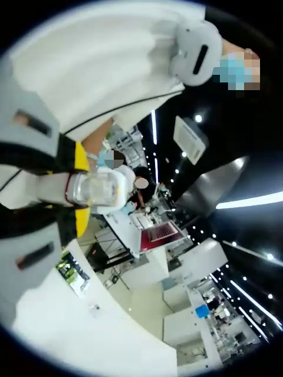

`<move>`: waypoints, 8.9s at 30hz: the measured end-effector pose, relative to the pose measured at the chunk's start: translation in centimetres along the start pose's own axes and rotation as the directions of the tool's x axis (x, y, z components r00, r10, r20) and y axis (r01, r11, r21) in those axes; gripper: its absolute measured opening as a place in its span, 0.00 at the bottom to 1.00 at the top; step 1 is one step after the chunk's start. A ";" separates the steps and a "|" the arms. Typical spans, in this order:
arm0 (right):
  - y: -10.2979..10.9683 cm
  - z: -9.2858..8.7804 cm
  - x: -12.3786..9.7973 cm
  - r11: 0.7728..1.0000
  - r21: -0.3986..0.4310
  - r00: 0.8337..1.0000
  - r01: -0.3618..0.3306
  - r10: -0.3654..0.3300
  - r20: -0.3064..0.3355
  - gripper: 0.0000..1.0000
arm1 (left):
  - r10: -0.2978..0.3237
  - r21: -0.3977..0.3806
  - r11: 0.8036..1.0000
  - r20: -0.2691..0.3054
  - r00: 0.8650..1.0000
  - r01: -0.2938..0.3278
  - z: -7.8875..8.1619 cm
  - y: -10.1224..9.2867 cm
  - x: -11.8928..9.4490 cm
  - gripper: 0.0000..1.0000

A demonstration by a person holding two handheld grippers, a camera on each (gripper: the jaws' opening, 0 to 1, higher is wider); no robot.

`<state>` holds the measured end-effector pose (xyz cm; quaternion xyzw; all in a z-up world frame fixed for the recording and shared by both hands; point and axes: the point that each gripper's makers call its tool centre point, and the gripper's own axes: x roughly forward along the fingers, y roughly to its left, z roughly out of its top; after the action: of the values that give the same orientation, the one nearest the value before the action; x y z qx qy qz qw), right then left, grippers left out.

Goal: Arrange the skincare products in the storage area until every visible bottle or jar stands upright without overlapping.

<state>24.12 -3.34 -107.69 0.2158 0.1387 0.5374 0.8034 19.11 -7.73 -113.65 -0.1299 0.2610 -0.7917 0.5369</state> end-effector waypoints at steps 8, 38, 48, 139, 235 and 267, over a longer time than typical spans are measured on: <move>-2.1 0.8 -0.1 0.988 -0.014 0.987 0.155 -0.154 0.051 0.18 | 0.149 0.010 0.989 0.041 0.988 -0.150 1.0 2.6 -0.5 0.24; -6.9 -0.8 2.5 0.839 0.093 0.842 0.536 -0.539 0.023 0.20 | 0.620 0.150 0.778 -0.022 0.784 -0.611 -0.1 8.4 -4.4 0.22; -3.4 -1.8 3.7 0.968 -0.009 0.965 0.252 -0.252 -0.070 0.19 | 0.416 0.083 0.905 0.045 0.908 -0.418 -0.8 4.3 -4.7 0.26; -9.0 -3.6 -5.8 0.723 -0.093 0.726 0.685 -0.688 -0.003 0.21 | 0.549 0.127 0.834 -0.107 0.829 -0.537 -6.2 7.1 -4.6 0.37; -33.1 -12.6 -21.1 0.397 -0.194 0.415 0.897 -0.908 0.061 0.20 | 0.757 -0.108 0.629 -0.138 0.639 -0.769 -9.4 7.0 -11.1 0.37; -34.2 -12.4 -21.5 0.415 -0.172 0.422 0.894 -0.907 0.006 0.21 | 0.761 -0.116 0.624 -0.130 0.635 -0.772 -9.5 7.0 -11.3 0.35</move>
<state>37.77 -32.00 -135.60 0.0236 0.2275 0.0406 0.9726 24.37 3.24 -124.56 -0.0224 0.3724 -0.4678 0.8013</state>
